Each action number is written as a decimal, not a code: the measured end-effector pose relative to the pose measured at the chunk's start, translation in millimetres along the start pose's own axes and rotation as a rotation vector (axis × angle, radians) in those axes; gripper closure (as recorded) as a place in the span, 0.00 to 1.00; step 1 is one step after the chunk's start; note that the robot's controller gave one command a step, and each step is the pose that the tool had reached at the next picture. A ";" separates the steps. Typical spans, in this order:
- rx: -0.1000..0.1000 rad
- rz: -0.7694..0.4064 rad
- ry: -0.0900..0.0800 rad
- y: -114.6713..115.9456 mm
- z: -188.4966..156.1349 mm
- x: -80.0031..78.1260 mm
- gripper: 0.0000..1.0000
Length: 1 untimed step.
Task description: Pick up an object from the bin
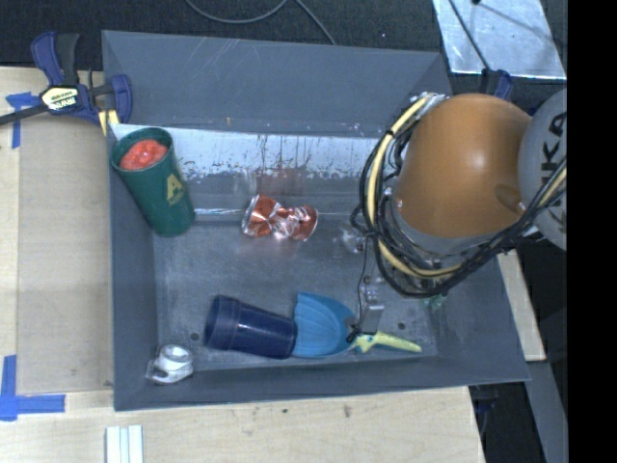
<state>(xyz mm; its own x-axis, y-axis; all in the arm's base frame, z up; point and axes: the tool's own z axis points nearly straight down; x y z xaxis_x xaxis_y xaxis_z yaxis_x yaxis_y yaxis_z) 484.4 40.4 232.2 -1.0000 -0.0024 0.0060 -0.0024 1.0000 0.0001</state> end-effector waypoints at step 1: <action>0.000 0.002 -0.009 -0.3 -4.5 -1.5 0.00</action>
Offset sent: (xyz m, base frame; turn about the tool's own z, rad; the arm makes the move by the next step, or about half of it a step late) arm 0.0056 -0.0227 -0.1622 0.3008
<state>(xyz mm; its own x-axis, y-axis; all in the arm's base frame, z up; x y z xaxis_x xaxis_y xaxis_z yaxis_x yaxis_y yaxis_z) 486.0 40.1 236.7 -1.0000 -0.0007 -0.0033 -0.0007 1.0000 0.0005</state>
